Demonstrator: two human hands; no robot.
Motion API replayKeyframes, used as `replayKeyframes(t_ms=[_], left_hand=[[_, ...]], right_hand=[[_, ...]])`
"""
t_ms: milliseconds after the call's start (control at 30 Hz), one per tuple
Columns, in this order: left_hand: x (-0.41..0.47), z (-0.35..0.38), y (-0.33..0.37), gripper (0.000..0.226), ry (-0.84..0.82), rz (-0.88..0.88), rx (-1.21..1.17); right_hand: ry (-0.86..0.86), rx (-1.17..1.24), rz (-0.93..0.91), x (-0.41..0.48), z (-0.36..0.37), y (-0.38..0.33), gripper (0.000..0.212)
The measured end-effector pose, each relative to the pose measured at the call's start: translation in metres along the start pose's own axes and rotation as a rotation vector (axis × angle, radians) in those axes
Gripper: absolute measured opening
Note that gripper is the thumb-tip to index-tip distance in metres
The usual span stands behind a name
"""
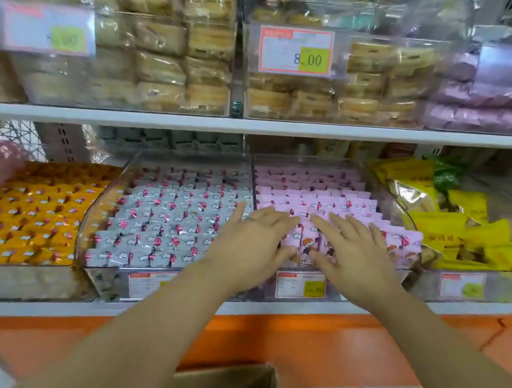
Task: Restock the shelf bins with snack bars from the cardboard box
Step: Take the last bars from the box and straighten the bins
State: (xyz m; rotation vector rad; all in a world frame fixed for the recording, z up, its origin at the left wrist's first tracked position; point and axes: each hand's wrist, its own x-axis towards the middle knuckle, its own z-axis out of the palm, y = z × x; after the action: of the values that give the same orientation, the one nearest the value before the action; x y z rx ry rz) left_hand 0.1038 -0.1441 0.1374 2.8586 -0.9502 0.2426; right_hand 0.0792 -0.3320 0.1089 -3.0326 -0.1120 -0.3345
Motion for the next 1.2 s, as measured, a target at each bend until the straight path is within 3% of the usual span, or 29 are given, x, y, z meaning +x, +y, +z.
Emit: replayKeyframes(t_ms=[100,167,267,367,600,733,867,933,1000,1133,1200], left_hand=[[0.019,0.018,0.012,0.059,-0.054,-0.004,0.097],[0.019,0.025,0.016,0.059,-0.005,0.000,0.136],[0.006,0.040,0.017,0.043,0.203,0.055,0.184],[-0.001,0.046,0.020,0.046,0.223,0.044,0.131],[0.011,0.043,0.030,0.062,-0.070,-0.056,0.171],[-0.002,0.038,0.037,0.062,-0.045,-0.012,0.205],[0.021,0.018,0.034,0.054,-0.169,-0.056,0.065],[0.046,0.009,0.034,0.049,-0.055,-0.076,-0.023],[0.074,0.010,0.039,0.047,0.008,-0.104,-0.091],[0.132,0.028,0.051,0.049,-0.052,-0.136,-0.205],[0.158,0.039,0.053,0.049,-0.110,-0.181,-0.199]], right_hand=[[-0.004,0.017,-0.063,0.008,0.001,0.007,0.073],[0.051,0.043,-0.106,0.008,0.005,0.009,0.064],[0.182,0.065,-0.138,-0.010,0.016,0.011,0.044],[0.223,0.085,-0.173,-0.021,0.023,0.014,0.045],[0.092,0.069,-0.172,-0.006,0.017,0.018,0.047],[0.050,0.048,-0.210,-0.024,0.021,0.021,0.052],[-0.048,0.395,-0.209,-0.014,-0.012,0.030,0.045],[0.136,0.499,-0.127,0.000,-0.026,0.047,0.037],[0.338,0.347,-0.002,0.012,-0.032,0.072,0.040],[0.092,0.232,0.113,0.022,-0.017,0.113,0.071],[0.040,0.214,0.086,0.019,-0.008,0.119,0.068]])
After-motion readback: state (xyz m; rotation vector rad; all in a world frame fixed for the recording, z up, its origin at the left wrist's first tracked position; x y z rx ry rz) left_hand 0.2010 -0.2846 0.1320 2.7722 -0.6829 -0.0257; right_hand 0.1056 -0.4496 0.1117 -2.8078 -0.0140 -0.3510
